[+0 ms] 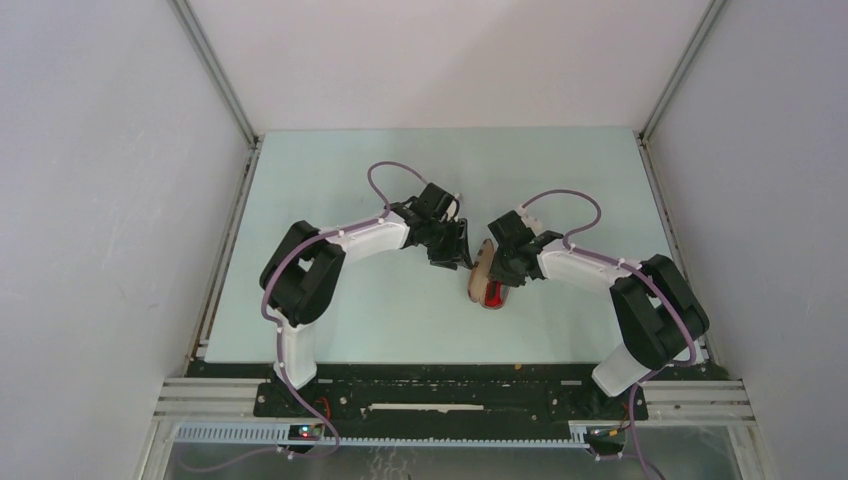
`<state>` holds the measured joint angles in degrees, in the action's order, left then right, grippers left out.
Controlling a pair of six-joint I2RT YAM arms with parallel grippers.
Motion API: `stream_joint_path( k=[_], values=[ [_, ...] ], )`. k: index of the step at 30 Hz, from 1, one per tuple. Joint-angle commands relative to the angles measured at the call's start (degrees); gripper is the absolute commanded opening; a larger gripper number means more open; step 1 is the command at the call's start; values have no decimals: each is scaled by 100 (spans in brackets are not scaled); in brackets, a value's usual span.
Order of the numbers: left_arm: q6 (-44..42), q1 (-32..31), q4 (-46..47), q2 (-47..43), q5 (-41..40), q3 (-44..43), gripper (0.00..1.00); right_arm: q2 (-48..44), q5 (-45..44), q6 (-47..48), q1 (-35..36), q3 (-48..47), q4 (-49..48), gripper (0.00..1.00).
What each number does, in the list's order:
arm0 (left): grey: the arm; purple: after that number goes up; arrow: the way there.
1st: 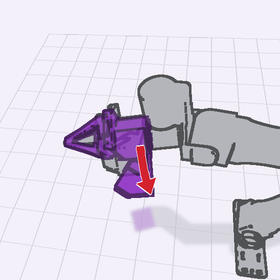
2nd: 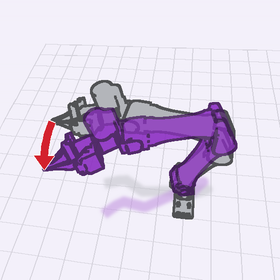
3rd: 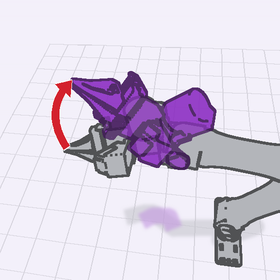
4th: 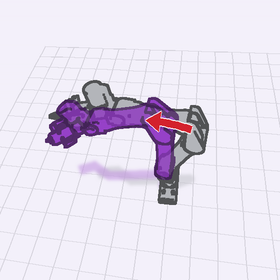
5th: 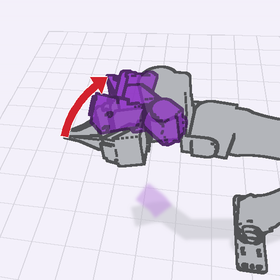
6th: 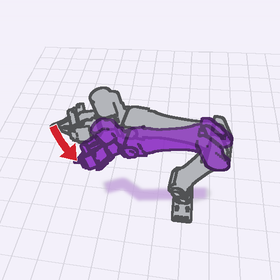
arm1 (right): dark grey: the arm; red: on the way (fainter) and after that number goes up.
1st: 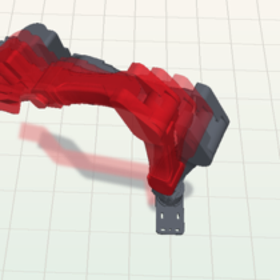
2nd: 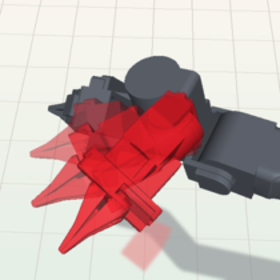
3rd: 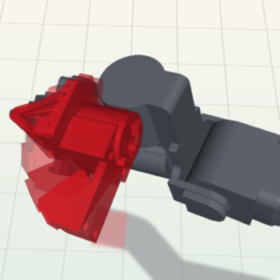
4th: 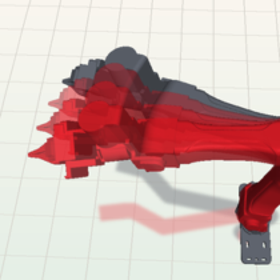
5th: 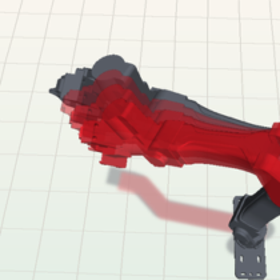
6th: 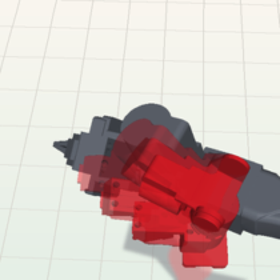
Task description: Organize the sunglasses
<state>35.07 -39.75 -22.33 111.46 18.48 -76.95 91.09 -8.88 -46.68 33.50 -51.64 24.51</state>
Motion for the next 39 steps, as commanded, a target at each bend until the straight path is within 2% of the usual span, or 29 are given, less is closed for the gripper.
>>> stream_joint_path(
  k=[1, 9, 11, 15, 23, 30, 34, 39],
  values=[
    [35, -63, 105, -119, 121, 13, 48, -186, 4, -230, 51, 16, -63, 34],
    [55, -92, 112, -107, 98, 4, 48, -72, 1, -294, 69, 25, -61, 37],
    [53, -89, 107, -115, 95, 13, 48, -128, 8, -220, 77, 30, -61, 41],
    [66, -88, 110, -110, 67, 9, 48, -392, -45, -102, 84, 112, -83, 55],
    [2, -90, 45, -82, 7, -98, 48, -1133, -76, 5, 70, 374, -185, 58],
    [0, -86, -52, -198, -154, -173, 49, -1598, -359, 52, -135, 568, 30, 56],
    [0, -72, -79, -391, -379, -130, 50, -2145, 524, 38, -773, 1338, -1011, 52],
    [24, -19, -17, -541, -391, -54, 50, -2298, 1351, 74, -1230, 1884, -1823, 47]
  ],
)
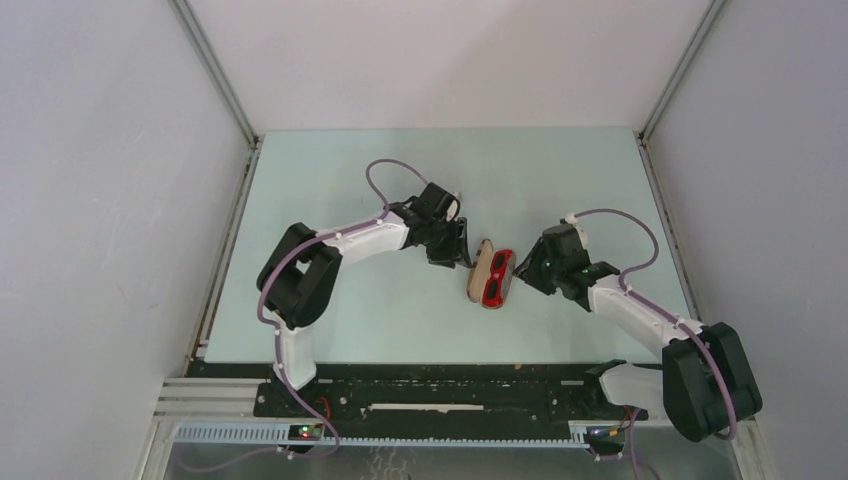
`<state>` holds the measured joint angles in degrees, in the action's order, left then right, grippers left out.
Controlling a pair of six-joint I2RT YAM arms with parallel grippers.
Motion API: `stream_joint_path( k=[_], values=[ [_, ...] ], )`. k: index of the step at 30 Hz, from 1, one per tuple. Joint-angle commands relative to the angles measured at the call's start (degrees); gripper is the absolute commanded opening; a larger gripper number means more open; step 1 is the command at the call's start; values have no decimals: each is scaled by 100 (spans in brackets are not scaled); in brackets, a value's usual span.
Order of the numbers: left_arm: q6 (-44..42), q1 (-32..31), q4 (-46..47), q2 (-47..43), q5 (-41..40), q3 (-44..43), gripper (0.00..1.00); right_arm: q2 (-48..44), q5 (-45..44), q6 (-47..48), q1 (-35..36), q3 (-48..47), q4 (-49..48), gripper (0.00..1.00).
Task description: Organize the sunglasses
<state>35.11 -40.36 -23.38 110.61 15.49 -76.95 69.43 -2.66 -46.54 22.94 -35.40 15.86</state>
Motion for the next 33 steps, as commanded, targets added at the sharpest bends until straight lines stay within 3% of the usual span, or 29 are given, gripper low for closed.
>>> stream_joint_path(
  k=[1, 10, 18, 33],
  values=[
    [26, 61, 123, -459, -37, -33, 50, -146, 899, 50, -218, 373, -1136, 46],
    [269, 174, 628, -535, 394, 286, 49, -411, 1214, -363, -485, 1091, -2263, 41],
    [323, 281, 904, -634, 682, 466, 49, -169, 1706, -512, -724, 1219, -2717, 40],
    [505, 311, 1370, -397, 1131, 725, 43, 216, 1821, -670, -735, 1272, -3004, 38]
  ],
)
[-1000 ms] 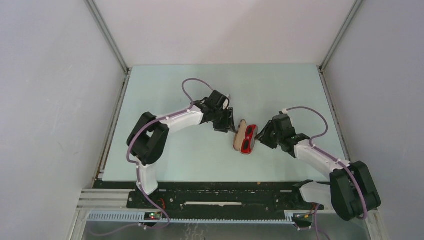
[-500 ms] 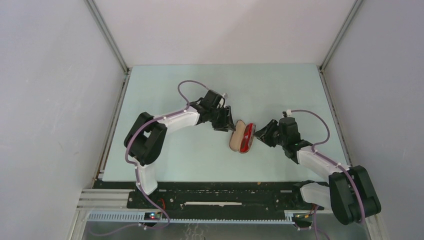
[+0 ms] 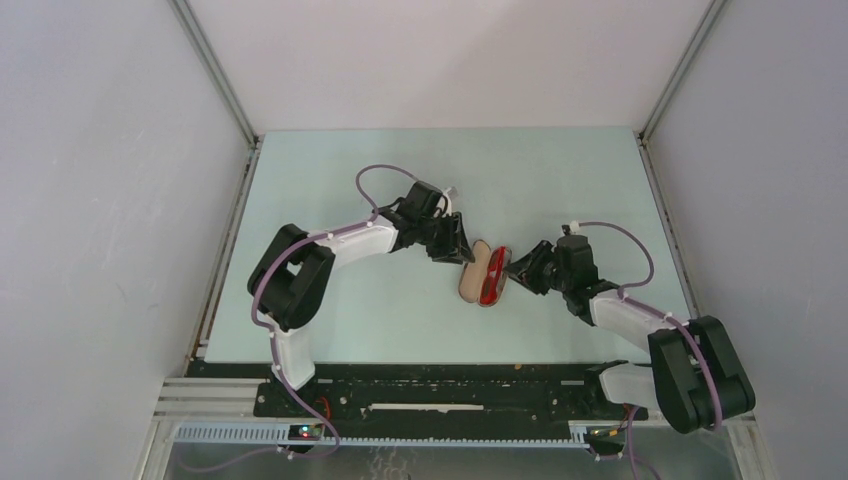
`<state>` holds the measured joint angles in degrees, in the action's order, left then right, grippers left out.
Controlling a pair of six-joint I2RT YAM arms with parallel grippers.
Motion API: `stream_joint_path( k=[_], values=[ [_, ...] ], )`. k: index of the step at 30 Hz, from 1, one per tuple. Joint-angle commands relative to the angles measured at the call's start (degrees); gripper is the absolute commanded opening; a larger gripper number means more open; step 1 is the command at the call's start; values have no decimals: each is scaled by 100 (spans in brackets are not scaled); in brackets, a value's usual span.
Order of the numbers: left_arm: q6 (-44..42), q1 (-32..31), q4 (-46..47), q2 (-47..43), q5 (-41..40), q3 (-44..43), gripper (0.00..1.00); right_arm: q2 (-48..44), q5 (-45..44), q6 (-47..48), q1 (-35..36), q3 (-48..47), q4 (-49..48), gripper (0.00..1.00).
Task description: Organize the sunglasses
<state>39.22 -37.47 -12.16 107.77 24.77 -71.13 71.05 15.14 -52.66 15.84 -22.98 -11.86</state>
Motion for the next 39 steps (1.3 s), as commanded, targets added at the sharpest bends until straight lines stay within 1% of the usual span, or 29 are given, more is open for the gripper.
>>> stream_joint_path(
  k=[1, 5, 9, 16, 25, 32, 39],
  values=[
    [94, 18, 257, -105, 198, 145, 43, 72, 42, -56, -27, 28, -246, 38],
    [78, 21, 195, -39, 145, 126, 41, 189, 139, -82, -27, 28, -330, 37],
    [47, 25, 171, -35, 84, 181, 38, 297, 229, -120, -26, 29, -376, 33],
    [-37, 31, 120, -150, -88, 334, 38, 328, 257, -112, -27, 28, -420, 31],
    [-37, 30, 193, -70, -57, 398, 36, 410, 350, -87, -28, 28, -459, 28],
    [30, 32, 289, 33, 95, 381, 32, 425, 363, -85, -28, 29, -458, 26],
    [54, 32, 340, 49, 170, 398, 24, 454, 414, -122, -23, 28, -460, 25]
  ],
)
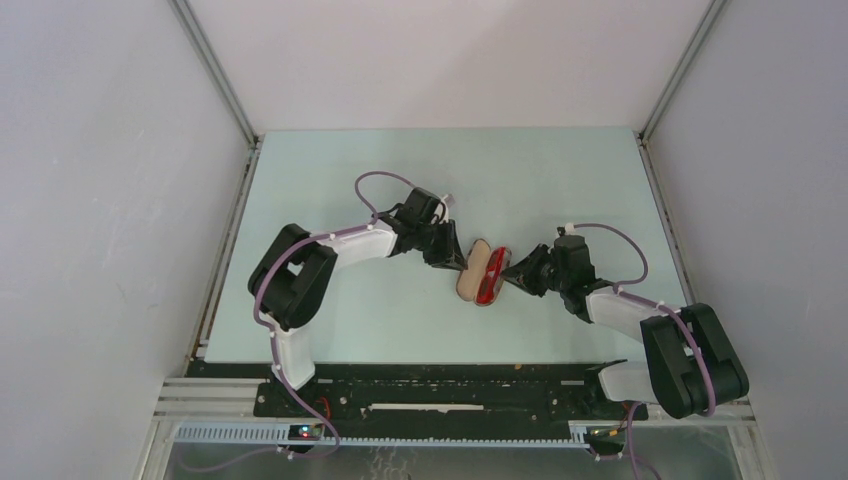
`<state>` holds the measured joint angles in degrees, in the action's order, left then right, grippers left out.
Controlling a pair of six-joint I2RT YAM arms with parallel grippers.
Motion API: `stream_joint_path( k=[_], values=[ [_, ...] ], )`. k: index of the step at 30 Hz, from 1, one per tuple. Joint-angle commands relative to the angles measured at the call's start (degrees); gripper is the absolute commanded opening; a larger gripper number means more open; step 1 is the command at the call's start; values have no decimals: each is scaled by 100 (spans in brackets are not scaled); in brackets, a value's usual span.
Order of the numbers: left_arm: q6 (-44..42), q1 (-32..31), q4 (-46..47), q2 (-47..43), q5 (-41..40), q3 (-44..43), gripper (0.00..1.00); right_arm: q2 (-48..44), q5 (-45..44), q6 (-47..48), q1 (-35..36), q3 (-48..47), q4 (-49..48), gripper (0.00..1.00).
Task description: Organize the sunglasses
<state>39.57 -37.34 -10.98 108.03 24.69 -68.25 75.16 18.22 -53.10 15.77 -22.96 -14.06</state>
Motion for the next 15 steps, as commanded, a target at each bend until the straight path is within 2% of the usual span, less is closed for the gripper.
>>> stream_joint_path(
  k=[1, 15],
  values=[
    [24, 15, 226, 32, 200, 106, 23, 50, 122, -96, -19, 27, -257, 24],
    [85, -299, 248, 150, 391, -145, 20, 80, 28, -144, 100, -51, -256, 21]
  ],
)
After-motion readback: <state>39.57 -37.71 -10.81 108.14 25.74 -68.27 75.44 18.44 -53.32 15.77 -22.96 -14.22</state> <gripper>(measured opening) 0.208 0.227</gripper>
